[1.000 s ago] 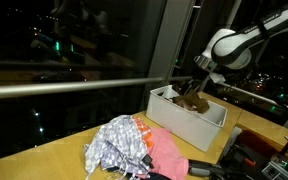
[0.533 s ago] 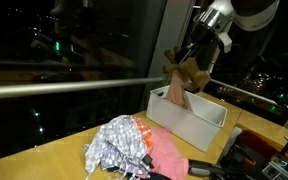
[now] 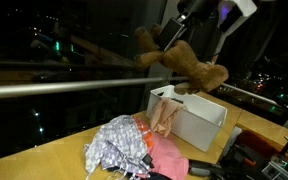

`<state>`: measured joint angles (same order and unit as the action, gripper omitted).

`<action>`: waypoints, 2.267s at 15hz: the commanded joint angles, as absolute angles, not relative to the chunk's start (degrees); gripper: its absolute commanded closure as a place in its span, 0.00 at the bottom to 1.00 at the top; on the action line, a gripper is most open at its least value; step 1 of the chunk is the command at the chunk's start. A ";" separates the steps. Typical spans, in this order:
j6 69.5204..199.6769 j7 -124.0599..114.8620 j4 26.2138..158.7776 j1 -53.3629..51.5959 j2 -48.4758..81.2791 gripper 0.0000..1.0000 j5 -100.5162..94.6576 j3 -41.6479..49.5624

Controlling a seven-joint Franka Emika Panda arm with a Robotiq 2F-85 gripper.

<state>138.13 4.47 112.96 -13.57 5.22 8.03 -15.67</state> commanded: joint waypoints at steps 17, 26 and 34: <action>136.44 6.82 112.66 -11.46 9.94 0.24 7.51 -13.01; 137.22 7.56 115.46 -8.01 9.70 0.00 7.24 -10.38; 140.79 8.19 119.83 -4.17 10.44 0.00 -1.17 -4.53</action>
<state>138.17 7.08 117.74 -5.48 10.90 1.80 -6.26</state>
